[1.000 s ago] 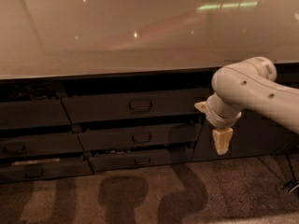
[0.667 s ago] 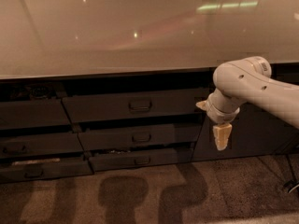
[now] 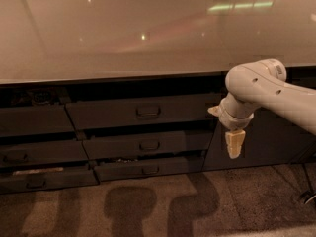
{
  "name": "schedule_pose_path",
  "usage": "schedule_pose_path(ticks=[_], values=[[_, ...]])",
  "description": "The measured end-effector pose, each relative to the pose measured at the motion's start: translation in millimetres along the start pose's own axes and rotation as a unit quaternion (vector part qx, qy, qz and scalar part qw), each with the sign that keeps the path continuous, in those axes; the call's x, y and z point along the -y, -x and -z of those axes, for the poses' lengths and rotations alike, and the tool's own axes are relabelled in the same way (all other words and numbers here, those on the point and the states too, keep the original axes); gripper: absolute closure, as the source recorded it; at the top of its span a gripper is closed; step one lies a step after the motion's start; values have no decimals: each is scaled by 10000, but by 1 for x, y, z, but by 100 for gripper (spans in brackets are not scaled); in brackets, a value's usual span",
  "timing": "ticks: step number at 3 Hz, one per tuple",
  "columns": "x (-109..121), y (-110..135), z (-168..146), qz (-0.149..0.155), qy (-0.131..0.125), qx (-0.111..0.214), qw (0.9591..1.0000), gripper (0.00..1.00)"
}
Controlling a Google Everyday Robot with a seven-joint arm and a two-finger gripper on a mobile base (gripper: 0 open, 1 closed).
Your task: Open top drawer
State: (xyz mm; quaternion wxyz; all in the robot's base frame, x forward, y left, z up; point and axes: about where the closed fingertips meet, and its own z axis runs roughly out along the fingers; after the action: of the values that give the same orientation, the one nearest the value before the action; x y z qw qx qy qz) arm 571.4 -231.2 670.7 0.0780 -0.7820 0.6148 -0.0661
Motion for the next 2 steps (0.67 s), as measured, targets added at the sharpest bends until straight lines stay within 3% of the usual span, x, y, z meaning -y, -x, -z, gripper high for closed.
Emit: schedule_pose_path(ticks=[1,2], values=[[33,-12,13,-137,71,-241,9996,0],[59,-14,32,-188,-125,-277,9994,0]])
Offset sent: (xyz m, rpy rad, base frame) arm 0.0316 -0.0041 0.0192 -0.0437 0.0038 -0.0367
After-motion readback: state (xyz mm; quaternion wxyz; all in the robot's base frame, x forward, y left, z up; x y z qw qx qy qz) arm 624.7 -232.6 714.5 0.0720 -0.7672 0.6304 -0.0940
